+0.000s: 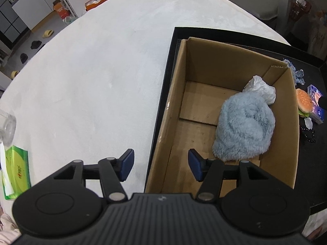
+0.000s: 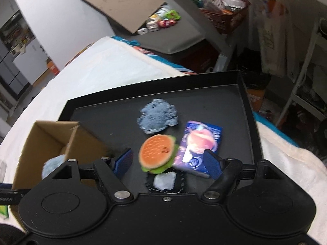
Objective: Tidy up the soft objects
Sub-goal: 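Move the right gripper to the purple tissue pack and grasp it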
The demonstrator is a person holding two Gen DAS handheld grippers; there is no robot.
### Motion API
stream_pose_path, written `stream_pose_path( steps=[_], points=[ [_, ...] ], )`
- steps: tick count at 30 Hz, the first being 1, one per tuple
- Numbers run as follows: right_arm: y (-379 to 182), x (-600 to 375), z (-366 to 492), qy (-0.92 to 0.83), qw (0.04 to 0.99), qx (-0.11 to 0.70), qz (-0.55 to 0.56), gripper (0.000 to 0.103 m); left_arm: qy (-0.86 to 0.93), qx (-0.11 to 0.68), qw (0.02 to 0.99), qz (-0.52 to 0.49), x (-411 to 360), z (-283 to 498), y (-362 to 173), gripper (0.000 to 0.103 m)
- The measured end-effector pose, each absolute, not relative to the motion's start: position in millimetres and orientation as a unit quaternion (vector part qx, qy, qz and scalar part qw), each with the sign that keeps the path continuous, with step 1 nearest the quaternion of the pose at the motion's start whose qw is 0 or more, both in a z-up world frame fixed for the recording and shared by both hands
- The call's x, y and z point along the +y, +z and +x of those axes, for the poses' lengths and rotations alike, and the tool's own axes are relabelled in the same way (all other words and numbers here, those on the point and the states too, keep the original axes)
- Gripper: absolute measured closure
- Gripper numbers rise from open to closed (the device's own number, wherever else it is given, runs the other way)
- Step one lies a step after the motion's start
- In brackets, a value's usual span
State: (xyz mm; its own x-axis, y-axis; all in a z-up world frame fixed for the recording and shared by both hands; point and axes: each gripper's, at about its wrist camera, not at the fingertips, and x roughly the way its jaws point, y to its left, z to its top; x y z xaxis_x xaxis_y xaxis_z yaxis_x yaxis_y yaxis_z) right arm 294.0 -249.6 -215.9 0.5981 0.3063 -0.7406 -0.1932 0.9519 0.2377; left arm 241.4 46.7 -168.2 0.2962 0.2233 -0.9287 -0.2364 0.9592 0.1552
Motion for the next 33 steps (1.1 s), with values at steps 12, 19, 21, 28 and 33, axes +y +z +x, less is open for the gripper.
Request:
stream_pose_path(
  steps=[12, 19, 21, 28, 33],
  points=[
    [-256, -274, 322, 0.12, 0.881, 0.448, 0.094, 0.049, 0.168, 0.591, 0.788, 0.026, 33, 261, -177, 0.046],
    [-261, -265, 322, 0.138, 0.889, 0.433, 0.056, 0.046, 0.173, 0.6, 0.78, 0.04, 25, 266, -182, 0.046],
    [-262, -265, 322, 0.142, 0.891, 0.428, 0.048, 0.046, 0.171, 0.602, 0.779, 0.043, 23, 266, -183, 0.046],
    [-261, -269, 318, 0.148, 0.891, 0.428, 0.043, 0.053, 0.171, 0.602, 0.778, 0.053, 18, 265, -184, 0.046],
    [-258, -274, 314, 0.149, 0.889, 0.431, 0.052, 0.059, 0.171, 0.597, 0.782, 0.049, 19, 260, -179, 0.046]
  ],
)
